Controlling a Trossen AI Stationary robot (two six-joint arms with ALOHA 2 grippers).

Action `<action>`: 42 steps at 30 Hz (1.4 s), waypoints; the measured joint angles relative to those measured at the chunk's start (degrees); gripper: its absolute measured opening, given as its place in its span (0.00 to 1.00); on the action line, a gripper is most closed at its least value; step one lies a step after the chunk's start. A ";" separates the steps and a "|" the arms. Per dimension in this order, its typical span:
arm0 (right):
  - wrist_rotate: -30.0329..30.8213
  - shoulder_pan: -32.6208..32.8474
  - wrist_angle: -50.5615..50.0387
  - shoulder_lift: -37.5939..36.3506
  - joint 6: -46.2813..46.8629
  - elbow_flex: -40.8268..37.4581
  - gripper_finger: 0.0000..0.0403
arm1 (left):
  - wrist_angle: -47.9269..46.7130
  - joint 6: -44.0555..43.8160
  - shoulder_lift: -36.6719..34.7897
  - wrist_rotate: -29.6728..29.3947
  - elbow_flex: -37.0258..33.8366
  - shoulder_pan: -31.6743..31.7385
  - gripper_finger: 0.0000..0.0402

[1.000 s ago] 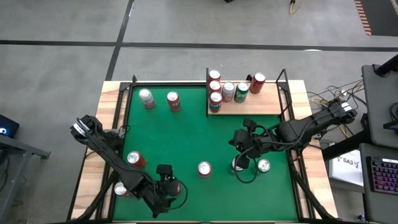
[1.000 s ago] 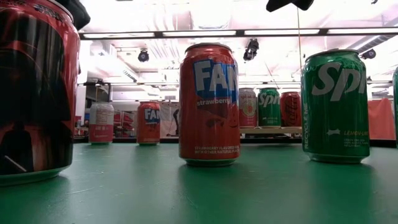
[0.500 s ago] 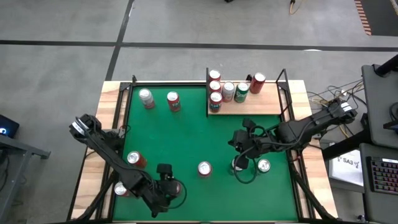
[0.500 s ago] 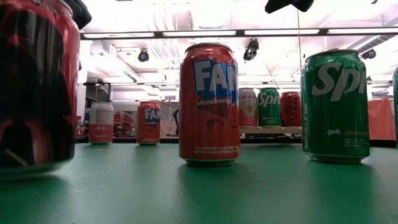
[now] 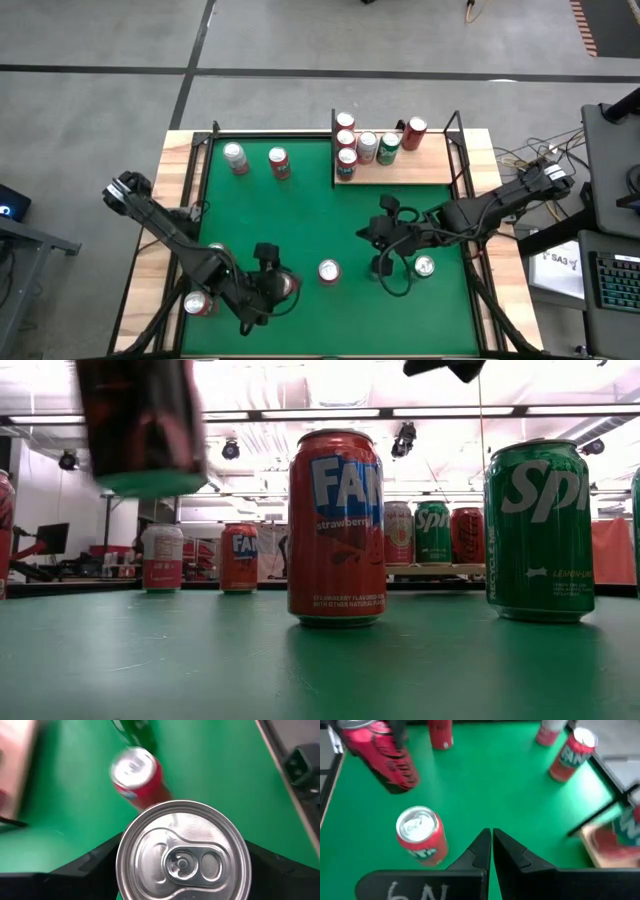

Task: Place canned beverage on shelf
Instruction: Put the bottom red/black soda can on the shelf aligned with the other red/black soda can

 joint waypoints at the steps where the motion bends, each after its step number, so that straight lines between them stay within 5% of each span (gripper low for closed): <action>1: -0.03 0.00 1.34 0.00 -1.08 -0.21 0.02 | -0.04 2.04 -0.56 -0.78 0.36 0.56 0.71; 6: -0.06 -0.01 6.82 0.00 -5.76 -1.35 0.02 | 1.11 11.84 -1.92 -4.14 2.12 4.23 0.71; 14: -0.14 0.01 14.69 0.00 -9.37 -3.27 0.06 | 8.91 26.13 -1.82 -1.38 2.74 10.11 0.71; 32: -0.73 0.12 14.95 0.00 -8.02 -5.58 0.75 | 17.28 28.73 -1.59 1.86 2.65 15.10 0.71; 42: -1.58 0.12 17.01 0.00 -8.68 -5.91 0.88 | 21.97 29.46 -1.59 1.86 2.65 16.73 0.71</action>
